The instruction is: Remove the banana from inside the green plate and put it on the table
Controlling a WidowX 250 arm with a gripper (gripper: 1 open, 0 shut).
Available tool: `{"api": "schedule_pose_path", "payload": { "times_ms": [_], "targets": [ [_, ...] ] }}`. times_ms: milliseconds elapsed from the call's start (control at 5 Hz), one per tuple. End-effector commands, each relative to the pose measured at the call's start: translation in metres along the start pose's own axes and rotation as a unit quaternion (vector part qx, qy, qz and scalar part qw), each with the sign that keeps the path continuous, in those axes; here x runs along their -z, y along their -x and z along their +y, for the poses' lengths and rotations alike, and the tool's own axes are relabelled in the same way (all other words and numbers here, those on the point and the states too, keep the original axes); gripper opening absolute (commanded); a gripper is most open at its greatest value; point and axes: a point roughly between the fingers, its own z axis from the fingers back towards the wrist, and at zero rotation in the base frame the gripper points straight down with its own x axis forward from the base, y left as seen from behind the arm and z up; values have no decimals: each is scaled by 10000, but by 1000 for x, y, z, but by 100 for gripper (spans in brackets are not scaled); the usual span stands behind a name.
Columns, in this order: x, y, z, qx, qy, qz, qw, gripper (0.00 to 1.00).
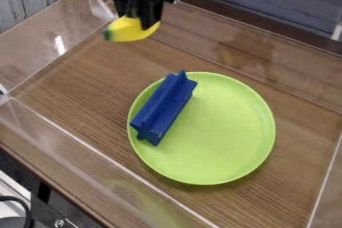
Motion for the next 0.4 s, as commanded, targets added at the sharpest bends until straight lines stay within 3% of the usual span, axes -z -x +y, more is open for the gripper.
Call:
{"api": "schedule_pose_path", "payload": {
  "times_ms": [0,200],
  "targets": [
    [-4,4,11,72,-214,-192,9996,0],
    [14,5,18,96,-325,-51,9994,0]
  ]
}}
